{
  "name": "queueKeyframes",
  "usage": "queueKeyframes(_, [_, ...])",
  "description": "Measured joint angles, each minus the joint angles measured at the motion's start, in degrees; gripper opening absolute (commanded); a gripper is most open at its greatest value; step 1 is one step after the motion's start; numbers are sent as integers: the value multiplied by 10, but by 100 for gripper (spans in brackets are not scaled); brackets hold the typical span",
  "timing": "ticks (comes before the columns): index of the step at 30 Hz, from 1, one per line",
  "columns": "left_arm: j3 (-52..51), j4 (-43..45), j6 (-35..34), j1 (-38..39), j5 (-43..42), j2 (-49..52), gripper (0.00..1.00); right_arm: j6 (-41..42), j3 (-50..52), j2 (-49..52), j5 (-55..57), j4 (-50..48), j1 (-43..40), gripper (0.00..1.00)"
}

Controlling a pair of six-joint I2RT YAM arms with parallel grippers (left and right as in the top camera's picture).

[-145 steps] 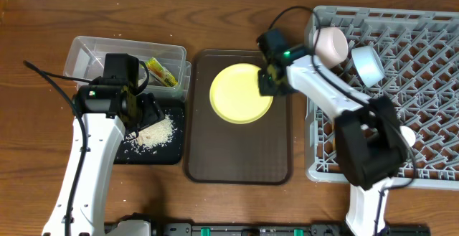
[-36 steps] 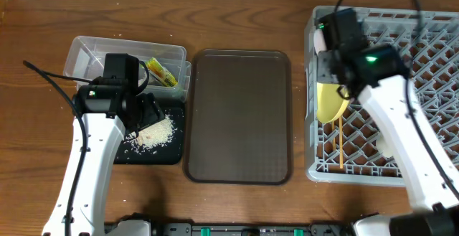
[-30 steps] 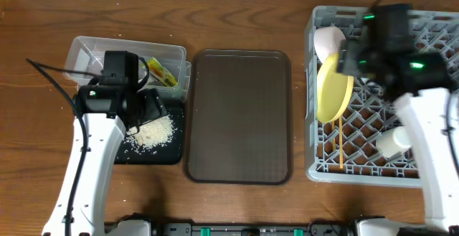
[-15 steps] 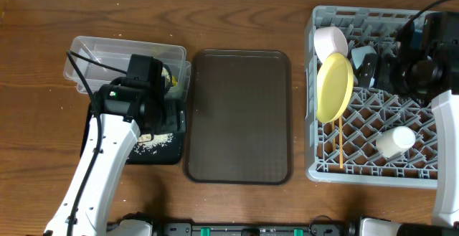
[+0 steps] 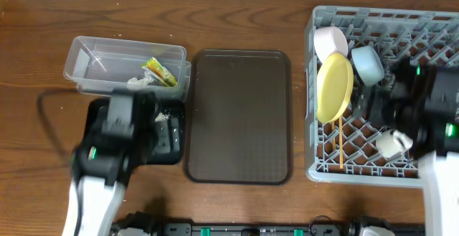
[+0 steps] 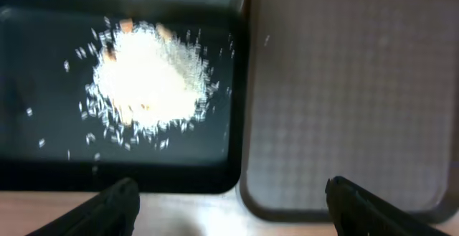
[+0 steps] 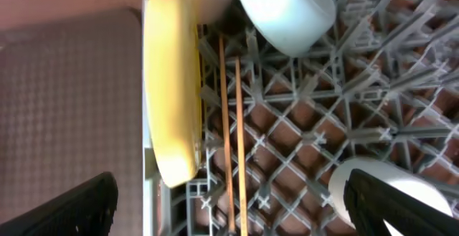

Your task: Sort waste into correct bins and load items into the dishwasher rack

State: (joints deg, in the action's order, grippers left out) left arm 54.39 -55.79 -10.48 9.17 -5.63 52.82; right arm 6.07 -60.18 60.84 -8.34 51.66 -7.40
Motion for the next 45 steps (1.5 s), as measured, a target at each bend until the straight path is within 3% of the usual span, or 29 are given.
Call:
queueKeyframes(5, [-56, 24, 0, 0, 0, -133, 86, 0, 109, -134, 9, -64, 7, 99])
queueKeyframes(10, [-64, 24, 0, 0, 0, -187, 86, 0, 157, -203, 13, -64, 7, 99])
queueKeyframes(22, [-64, 23, 0, 0, 0, -192, 86, 0, 165, -211, 15, 9, 7, 99])
queueKeyframes(35, [-64, 23, 0, 0, 0, -192, 86, 0, 167, -211, 20, 21, 7, 99])
queueKeyframes(45, [-64, 23, 0, 0, 0, -192, 86, -12, 218, -276, 29, -161, 36, 99])
